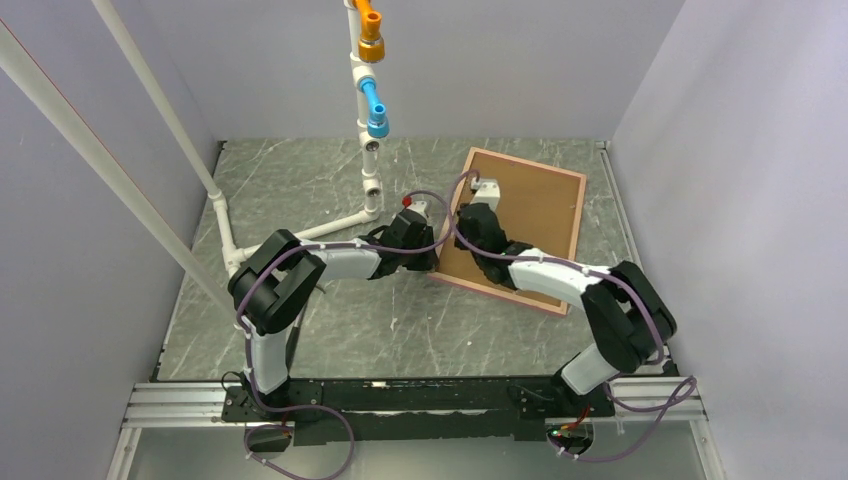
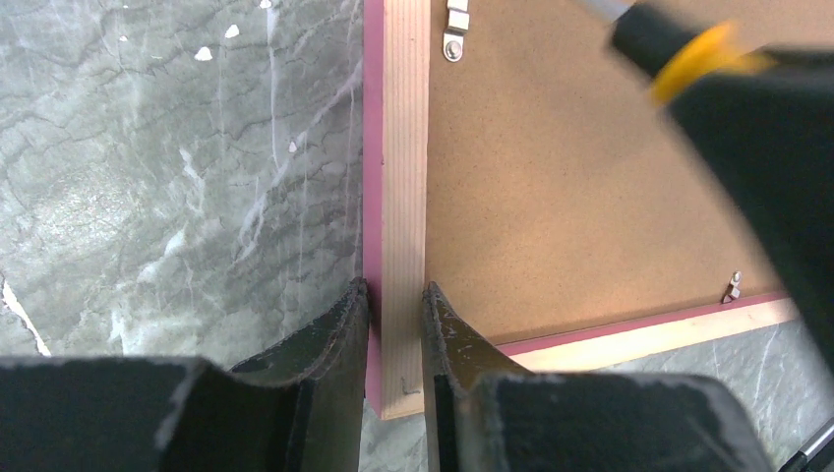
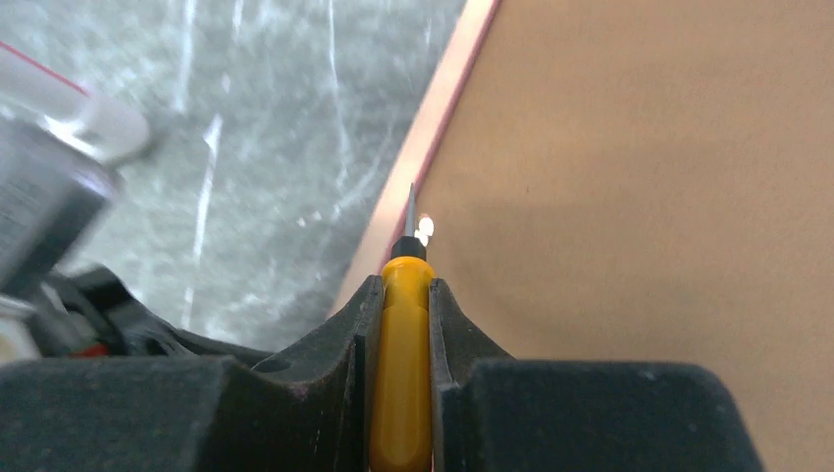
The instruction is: Take the photo out of the frame
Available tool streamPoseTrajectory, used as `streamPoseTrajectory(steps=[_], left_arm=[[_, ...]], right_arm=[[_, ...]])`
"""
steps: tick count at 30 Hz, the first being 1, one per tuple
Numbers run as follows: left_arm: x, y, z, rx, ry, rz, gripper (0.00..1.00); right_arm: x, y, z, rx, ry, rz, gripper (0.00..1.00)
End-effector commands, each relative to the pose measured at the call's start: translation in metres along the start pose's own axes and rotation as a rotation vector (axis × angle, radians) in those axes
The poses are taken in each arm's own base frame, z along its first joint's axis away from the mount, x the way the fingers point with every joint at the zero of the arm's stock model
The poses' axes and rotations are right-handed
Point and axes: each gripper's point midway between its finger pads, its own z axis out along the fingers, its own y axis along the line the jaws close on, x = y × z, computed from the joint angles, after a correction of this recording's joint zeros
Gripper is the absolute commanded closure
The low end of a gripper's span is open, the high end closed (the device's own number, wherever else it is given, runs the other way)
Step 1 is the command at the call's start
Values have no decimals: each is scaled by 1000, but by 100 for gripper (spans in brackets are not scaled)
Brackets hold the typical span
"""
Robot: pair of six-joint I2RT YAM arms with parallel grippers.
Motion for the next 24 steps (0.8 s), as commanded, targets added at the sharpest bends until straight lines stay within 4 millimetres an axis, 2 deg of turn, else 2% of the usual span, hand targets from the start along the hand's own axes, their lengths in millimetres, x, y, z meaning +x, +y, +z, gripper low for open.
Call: streamPoseTrajectory(steps=[1, 5, 14, 24], left_arm=[[18, -6, -3, 18, 60, -4, 95], [19, -11, -3, 42, 67, -16, 95], [20, -11, -5, 43, 72, -2, 95], [22, -9, -6, 42, 75, 3, 96]], right_arm=[[-72, 3, -3, -65, -134, 150, 100], [-86, -15, 15, -19, -136, 170, 100], [-94, -34, 58, 51, -118, 167, 100], [-84, -47, 103, 77, -80, 175, 100]])
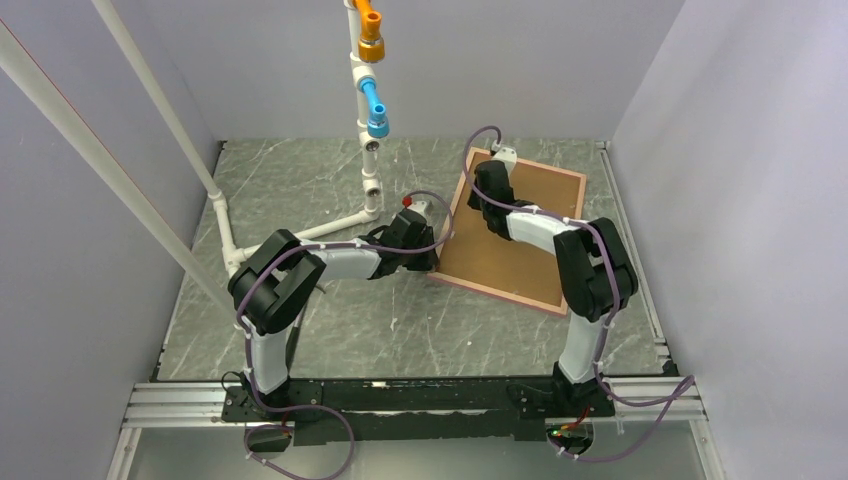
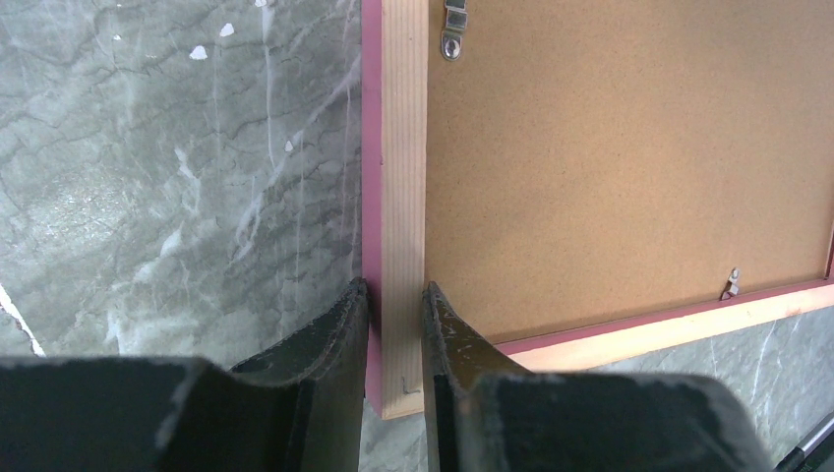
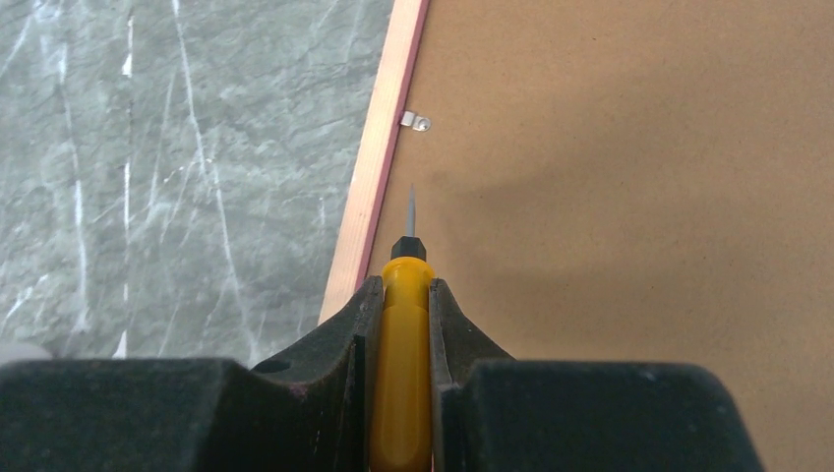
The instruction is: Take the photo out of the frame
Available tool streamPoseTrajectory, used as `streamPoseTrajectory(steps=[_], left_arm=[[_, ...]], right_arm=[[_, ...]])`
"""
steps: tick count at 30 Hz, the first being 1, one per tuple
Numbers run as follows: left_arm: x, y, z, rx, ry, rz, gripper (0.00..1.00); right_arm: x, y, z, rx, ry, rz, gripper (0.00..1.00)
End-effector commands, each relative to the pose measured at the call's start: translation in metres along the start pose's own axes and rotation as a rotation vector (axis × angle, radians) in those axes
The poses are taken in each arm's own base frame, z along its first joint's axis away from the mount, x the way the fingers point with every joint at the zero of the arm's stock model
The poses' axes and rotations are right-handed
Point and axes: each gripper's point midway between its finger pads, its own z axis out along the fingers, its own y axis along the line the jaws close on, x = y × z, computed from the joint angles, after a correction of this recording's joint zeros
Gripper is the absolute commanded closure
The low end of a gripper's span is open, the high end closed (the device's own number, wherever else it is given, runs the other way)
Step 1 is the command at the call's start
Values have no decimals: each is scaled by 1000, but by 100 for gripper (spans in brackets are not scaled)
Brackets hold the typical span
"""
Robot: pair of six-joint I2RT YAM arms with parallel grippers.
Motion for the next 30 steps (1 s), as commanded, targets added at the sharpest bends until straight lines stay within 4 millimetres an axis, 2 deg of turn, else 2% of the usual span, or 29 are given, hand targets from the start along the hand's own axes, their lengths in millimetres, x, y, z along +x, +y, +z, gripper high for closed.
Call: streamPoseTrajectory(steps=[1, 11, 19, 30], left_arm=[[21, -8, -6, 36, 71, 1, 96], [20, -10, -5, 46, 71, -2, 100], [20, -10, -5, 44, 69, -6, 100], [23, -9, -6, 44, 72, -15, 100]], right_arm=[[-22, 9, 13, -26, -51, 18, 100], [-16, 11, 39, -22, -45, 15, 100], [-20, 2, 46, 46, -63, 5, 100], [-17, 4, 60, 44, -58, -4, 100]])
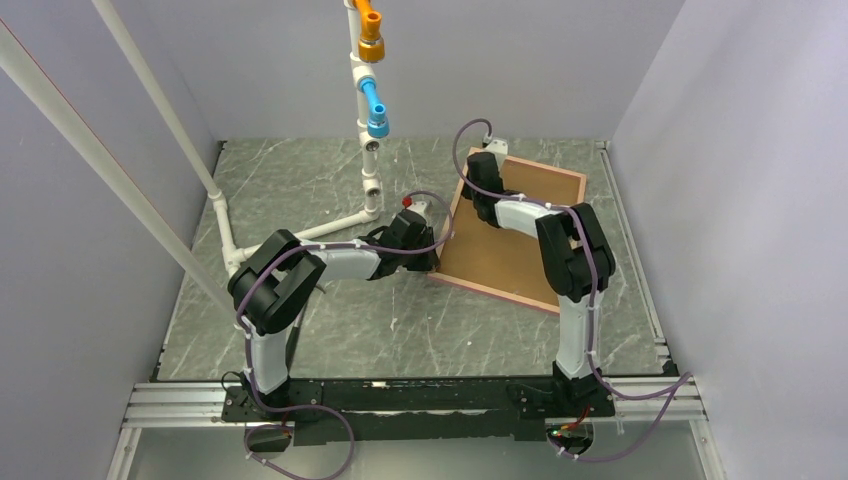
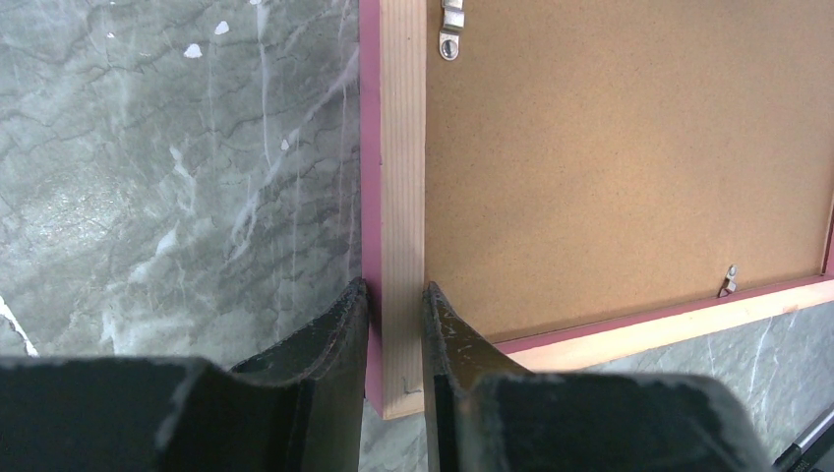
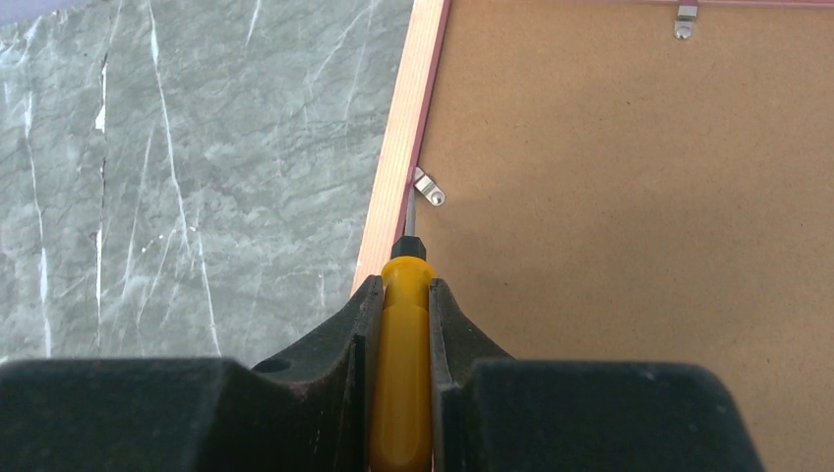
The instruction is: Take the photo out of the frame
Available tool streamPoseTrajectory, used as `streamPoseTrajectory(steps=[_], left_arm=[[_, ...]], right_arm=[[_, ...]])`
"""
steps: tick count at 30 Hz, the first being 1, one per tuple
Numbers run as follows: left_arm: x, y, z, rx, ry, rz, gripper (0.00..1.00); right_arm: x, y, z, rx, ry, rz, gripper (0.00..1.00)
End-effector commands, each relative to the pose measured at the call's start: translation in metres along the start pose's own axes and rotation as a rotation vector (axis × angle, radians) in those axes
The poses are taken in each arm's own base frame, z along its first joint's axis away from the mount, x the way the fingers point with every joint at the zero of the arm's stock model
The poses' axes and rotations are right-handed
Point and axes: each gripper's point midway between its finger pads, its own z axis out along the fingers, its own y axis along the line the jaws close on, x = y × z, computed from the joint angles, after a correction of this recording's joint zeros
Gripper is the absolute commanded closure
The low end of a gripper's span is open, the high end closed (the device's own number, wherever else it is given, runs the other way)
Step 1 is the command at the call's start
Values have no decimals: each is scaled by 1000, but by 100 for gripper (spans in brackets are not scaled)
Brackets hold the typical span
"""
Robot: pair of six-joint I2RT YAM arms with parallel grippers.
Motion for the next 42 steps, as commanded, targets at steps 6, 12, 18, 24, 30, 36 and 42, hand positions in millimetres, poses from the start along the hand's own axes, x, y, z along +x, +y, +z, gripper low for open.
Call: streamPoseTrajectory(steps=[6, 12, 18, 24, 30, 36, 42], left_arm=[[22, -7, -6, 31, 71, -13, 100], [23, -8, -5, 33, 76, -11, 100], [23, -6, -4, 26, 82, -7, 100], [18, -11, -8, 31, 93, 7, 98], [23, -10, -13, 43, 171, 33, 78], [23, -3, -29, -5, 222, 107, 59], [22, -16, -69, 42, 178, 62, 43]], right_arm=[[-19, -10, 13, 92, -51, -4, 100], [-31, -18, 14, 160, -72, -32, 100], [-66, -13, -4, 124, -128, -32, 100], [-118, -23, -73, 103, -174, 12, 100], [-80, -60, -152, 75, -70, 41, 100], [-56, -92, -240, 60, -26, 53, 100], [-29, -106, -297, 24, 35, 109, 100]])
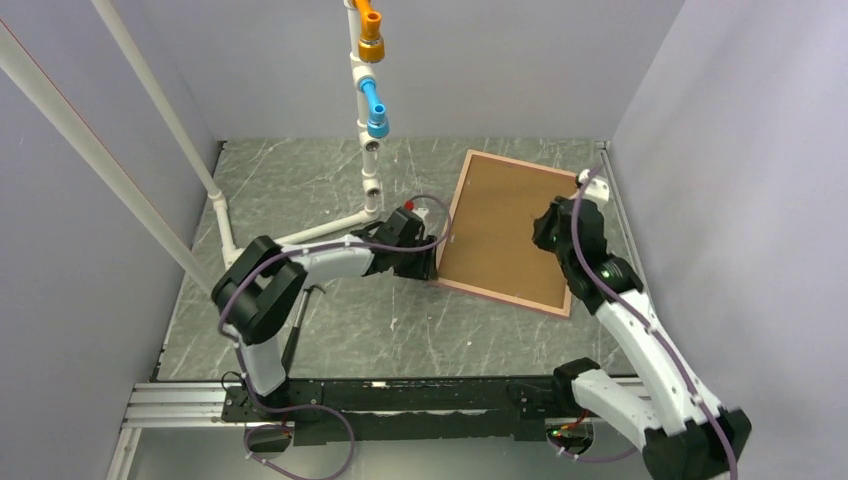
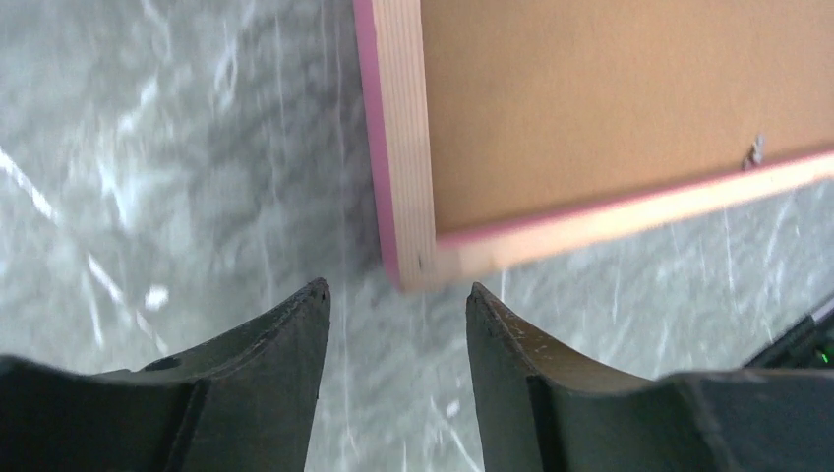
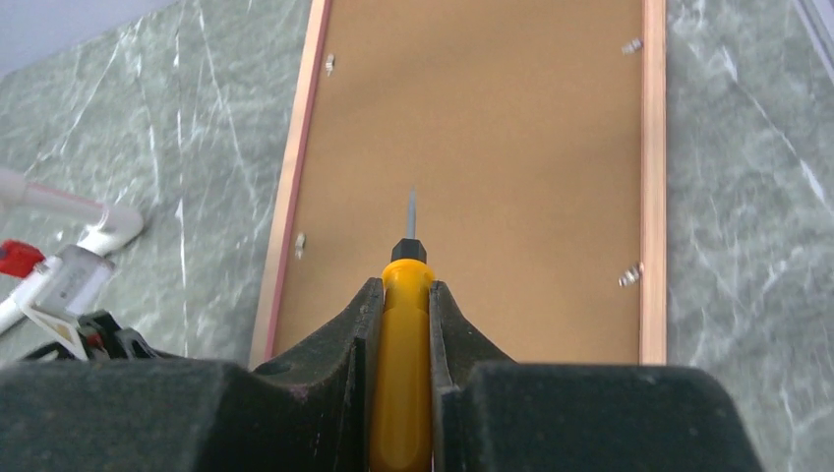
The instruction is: Take the photo out of the frame
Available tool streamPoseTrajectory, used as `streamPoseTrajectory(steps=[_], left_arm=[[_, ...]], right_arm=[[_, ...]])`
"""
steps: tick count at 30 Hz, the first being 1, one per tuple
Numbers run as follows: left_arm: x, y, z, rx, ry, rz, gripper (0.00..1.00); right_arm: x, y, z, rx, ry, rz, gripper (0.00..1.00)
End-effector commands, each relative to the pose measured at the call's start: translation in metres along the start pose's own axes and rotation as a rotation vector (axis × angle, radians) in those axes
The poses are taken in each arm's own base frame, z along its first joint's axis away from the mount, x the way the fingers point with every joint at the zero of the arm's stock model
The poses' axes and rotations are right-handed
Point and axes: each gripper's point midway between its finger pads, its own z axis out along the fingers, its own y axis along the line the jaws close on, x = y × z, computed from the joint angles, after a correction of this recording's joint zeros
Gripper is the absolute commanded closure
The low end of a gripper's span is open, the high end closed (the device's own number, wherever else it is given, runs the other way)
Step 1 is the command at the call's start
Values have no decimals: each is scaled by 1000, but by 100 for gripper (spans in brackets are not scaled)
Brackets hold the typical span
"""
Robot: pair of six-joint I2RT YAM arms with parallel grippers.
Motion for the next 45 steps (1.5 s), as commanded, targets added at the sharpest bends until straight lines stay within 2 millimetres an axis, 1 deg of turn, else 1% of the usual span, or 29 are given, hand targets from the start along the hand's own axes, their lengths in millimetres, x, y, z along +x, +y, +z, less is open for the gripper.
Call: streamPoseTrajectory(steps=[1, 2, 4, 6, 7, 8, 9, 10, 11, 13, 14, 16, 19, 21, 23, 24, 25, 28, 31, 33, 35, 38, 41, 43, 45], left_arm=[[8, -21, -44, 63, -3, -35, 42], [12, -26, -50, 69, 1, -82, 41], [17, -37, -62, 73, -3, -212, 41], [20, -55, -69, 113, -13, -383, 41], [23, -63, -70, 134, -18, -448, 39], [24, -71, -71, 145, -24, -519, 32], [25, -79, -70, 150, -24, -579, 23], [25, -86, -67, 154, -19, -632, 17], [25, -91, -63, 138, -3, -691, 16], [31, -92, -50, 34, 69, -816, 17], [41, -87, -38, -40, 116, -867, 19], [46, -91, -28, -99, 156, -960, 19], [47, -94, -13, -120, 104, -1095, 19], [52, -90, -6, -179, 83, -1175, 19], [52, -91, -1, -205, 83, -1232, 21], [50, -85, 2, -238, 47, -1253, 23], [47, -83, 3, -260, 24, -1275, 24], [39, -78, 8, -309, -25, -1311, 24], [47, -74, 15, -368, -1, -1354, 25], [55, -71, 22, -423, 37, -1379, 28], [59, -68, 28, -453, 51, -1383, 30], [62, -62, 31, -500, 46, -1391, 33], [66, -53, 29, -579, 31, -1400, 42], [64, -47, 30, -629, 9, -1382, 47], [71, -41, 28, -702, 17, -1357, 51]], right_arm=[[28, -15, -38, -4, 101, 36, 100], [29, -18, -45, -1, 109, 35, 100], [25, -19, -57, -17, 100, 44, 100], [21, -18, -65, -34, 95, 46, 100], [19, -16, -68, -45, 90, 47, 100], [16, -15, -71, -55, 85, 49, 100], [14, -13, -73, -69, 81, 48, 100], [11, -10, -76, -84, 74, 50, 100], [9, -7, -77, -100, 70, 49, 100], [6, -1, -82, -140, 63, 46, 100], [4, 1, -84, -155, 60, 40, 100], [0, 4, -89, -179, 48, 28, 100], [-10, 5, -101, -203, 28, -1, 100], [-14, 4, -108, -211, 8, -12, 100], [-15, 2, -114, -223, -11, -22, 100], [-16, 1, -116, -225, -18, -28, 100], [-16, -1, -117, -221, -24, -32, 100], [-16, -3, -120, -223, -38, -43, 100], [-18, -4, -123, -228, -49, -49, 100], [-19, -2, -126, -240, -56, -49, 100], [-19, 0, -128, -257, -62, -50, 100], [-18, 2, -130, -277, -68, -47, 100], [-16, 1, -130, -279, -63, -44, 100], [-15, 2, -130, -282, -61, -39, 100], [-14, 2, -130, -284, -56, -35, 100]])
